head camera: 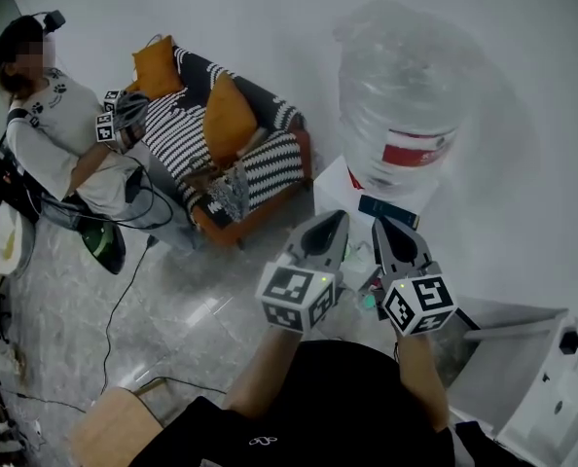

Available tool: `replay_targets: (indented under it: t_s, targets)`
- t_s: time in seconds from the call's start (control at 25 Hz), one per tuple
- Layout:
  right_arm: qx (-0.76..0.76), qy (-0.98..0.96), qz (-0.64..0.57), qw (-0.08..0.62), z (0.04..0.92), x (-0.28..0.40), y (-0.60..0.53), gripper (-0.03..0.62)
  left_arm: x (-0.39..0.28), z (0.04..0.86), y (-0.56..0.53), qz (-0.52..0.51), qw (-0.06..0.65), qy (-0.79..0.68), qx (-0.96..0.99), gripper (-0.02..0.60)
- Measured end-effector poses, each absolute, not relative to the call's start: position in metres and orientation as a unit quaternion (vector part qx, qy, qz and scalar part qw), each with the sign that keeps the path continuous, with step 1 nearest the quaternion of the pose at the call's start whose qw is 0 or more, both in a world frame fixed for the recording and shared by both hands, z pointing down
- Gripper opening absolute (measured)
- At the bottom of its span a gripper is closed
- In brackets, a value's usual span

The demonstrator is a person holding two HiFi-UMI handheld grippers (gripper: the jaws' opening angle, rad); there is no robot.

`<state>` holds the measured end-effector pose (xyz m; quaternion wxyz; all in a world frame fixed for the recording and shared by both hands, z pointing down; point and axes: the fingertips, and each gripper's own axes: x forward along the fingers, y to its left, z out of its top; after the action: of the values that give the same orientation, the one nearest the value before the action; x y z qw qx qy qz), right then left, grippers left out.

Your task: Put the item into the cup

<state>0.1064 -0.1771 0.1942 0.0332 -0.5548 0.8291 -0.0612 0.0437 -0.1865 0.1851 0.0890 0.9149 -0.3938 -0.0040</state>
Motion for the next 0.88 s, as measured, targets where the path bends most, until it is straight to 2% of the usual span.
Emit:
replay_targets:
  t_s: [0.88]
  targets:
    - [-0.545, 0.836, -0.061, 0.017, 0.202, 0.107, -0.174, 0.008, 0.054, 0.194, -0.185, -0.007, 0.101, -0.383, 0.918, 0.014]
